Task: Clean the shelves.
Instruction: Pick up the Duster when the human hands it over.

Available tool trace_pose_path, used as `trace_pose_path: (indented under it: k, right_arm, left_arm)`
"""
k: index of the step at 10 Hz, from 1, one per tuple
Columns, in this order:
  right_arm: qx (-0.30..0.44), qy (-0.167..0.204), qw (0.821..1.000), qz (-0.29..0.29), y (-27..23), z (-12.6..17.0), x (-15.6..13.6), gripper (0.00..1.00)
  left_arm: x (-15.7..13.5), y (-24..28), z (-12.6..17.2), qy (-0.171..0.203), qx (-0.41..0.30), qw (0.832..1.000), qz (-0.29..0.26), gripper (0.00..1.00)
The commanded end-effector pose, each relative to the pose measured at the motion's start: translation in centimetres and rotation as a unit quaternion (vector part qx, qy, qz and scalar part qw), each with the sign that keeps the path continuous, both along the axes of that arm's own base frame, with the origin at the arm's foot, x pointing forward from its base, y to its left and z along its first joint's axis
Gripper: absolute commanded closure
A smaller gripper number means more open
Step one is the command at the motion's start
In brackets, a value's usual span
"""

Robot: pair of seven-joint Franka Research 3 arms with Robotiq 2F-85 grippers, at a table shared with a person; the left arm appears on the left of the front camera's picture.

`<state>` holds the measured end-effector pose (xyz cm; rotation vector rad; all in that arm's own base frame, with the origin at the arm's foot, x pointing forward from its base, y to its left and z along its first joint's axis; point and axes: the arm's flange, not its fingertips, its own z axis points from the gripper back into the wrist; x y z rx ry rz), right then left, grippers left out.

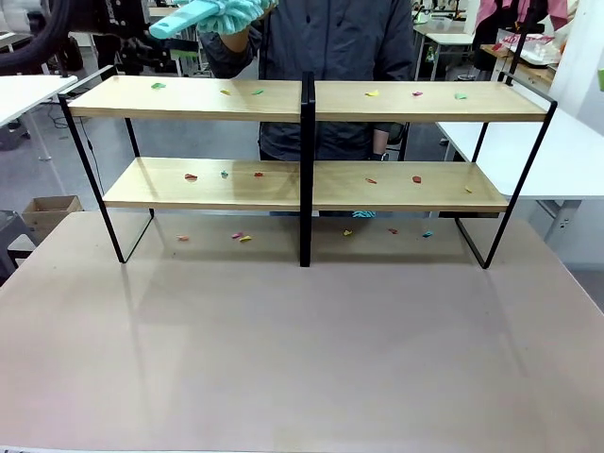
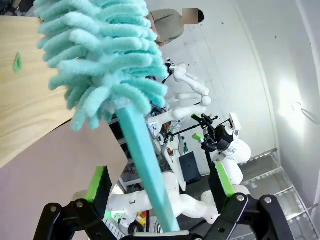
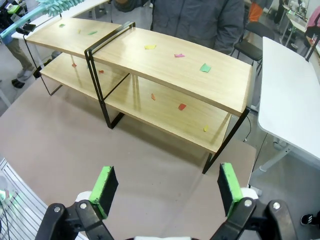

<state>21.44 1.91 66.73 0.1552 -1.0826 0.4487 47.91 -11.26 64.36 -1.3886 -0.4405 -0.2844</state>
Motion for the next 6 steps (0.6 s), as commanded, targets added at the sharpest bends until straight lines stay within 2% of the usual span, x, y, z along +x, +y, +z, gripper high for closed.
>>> trace_pose_path:
  k: [1,3,4,5,6]
  right_arm:
    - [0.002,0.000,1.000,0.001,-0.09,-0.01,0.03,0.00]
    - [0.002,0.000,1.000,0.001,-0.09,-0.01,0.03,0.00]
    - [0.002,0.000,1.000,0.001,-0.09,-0.01,0.03,0.00]
    - [0.002,0.000,1.000,0.001,-0.09,-0.01,0.03,0.00]
    - [0.002,0.000,1.000,0.001,-0.09,-0.01,0.03,0.00]
  left_arm:
    - [0.12,-0.54,0.37,0.016,-0.013,1.000,0.012,0.00]
    - [0.12,-0.81,0.47,0.021,-0.013,0.999,0.026,0.00]
    - [0.04,-0.85,0.49,0.008,-0.009,0.999,0.040,0.50]
    - [-0.27,-0.64,0.63,-0.001,-0.010,0.998,0.059,0.58]
    - [-0.46,-0.62,0.65,-0.009,-0.016,0.997,0.073,1.00]
